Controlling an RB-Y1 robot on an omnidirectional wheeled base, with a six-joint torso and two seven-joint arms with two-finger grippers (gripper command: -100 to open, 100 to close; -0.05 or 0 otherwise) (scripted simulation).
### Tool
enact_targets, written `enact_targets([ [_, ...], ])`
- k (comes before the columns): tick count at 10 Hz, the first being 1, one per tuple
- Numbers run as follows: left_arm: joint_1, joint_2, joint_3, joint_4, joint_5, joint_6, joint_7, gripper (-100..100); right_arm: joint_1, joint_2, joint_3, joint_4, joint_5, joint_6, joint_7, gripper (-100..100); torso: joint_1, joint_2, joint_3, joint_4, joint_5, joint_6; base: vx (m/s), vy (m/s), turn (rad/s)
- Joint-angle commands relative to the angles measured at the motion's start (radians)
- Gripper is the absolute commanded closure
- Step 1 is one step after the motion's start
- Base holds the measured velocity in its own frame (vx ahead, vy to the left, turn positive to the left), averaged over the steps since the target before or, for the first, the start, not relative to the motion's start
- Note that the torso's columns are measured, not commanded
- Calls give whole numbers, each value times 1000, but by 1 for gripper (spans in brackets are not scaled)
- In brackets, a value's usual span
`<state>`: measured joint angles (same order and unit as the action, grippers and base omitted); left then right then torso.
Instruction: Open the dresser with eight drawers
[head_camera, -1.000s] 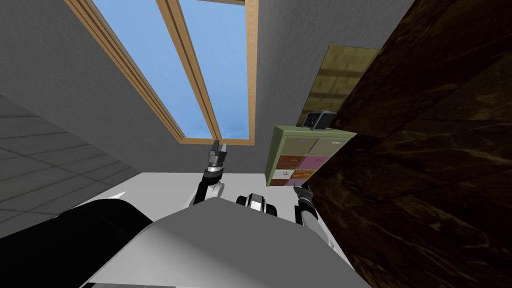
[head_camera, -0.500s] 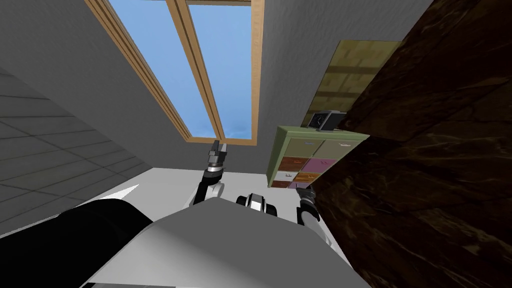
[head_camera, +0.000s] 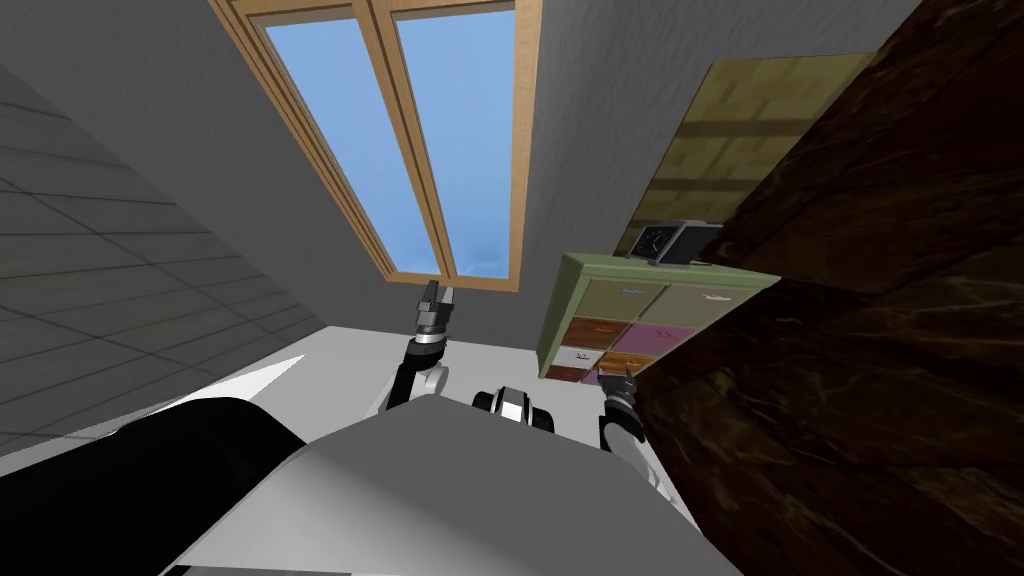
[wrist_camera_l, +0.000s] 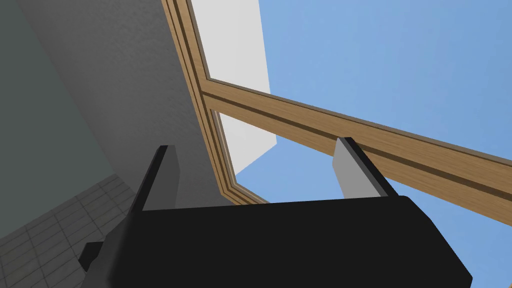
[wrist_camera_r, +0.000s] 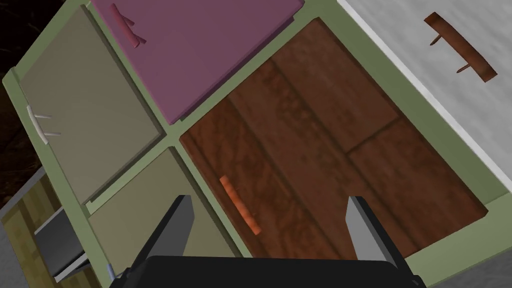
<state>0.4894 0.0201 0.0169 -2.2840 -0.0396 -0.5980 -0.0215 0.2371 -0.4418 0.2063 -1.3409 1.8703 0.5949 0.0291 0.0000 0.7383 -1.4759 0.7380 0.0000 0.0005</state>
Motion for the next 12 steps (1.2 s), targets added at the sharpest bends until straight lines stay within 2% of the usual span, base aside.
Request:
enact_targets([
  [1, 0, 0, 0, 0, 0, 0, 0, 0, -14, -17, 5, 32, 63, 30, 10, -100, 0, 0, 0, 0, 0, -1, 11, -18, 88],
  [2, 0, 0, 0, 0, 0, 0, 0, 0, -27, -32, 9, 61, 99, 56, 17, -100, 0, 0, 0, 0, 0, 0, 12, -18, 167],
  [3, 0, 0, 0, 0, 0, 0, 0, 0, -27, -32, 9, 61, 111, 56, 17, -100, 0, 0, 0, 0, 0, -1, 14, -17, 99],
  [5, 0, 0, 0, 0, 0, 0, 0, 0, -53, -62, 18, 112, 179, 101, 28, -100, 0, -1, 0, 0, 0, -1, 22, -24, 186],
  [6, 0, 0, 0, 0, 0, 0, 0, 0, -53, -62, 18, 112, 198, 101, 28, -100, -1, -1, -1, 0, 0, -1, 18, -26, 83],
  [8, 0, 0, 0, 0, 0, 0, 0, 0, -75, -91, 25, 155, 261, 140, 38, -100, 0, 0, 0, 0, 0, -1, 15, -23, 153],
  [9, 0, 0, 0, 0, 0, 0, 0, 0, -75, -91, 25, 155, 273, 140, 38, -100, 0, 0, 0, 0, 0, -1, 12, -22, 68],
  [12, 0, 0, 0, 0, 0, 0, 0, 0, -99, -129, 33, 201, 359, 184, 49, -100, 0, 0, 0, 0, 0, -1, 12, -18, 129],
])
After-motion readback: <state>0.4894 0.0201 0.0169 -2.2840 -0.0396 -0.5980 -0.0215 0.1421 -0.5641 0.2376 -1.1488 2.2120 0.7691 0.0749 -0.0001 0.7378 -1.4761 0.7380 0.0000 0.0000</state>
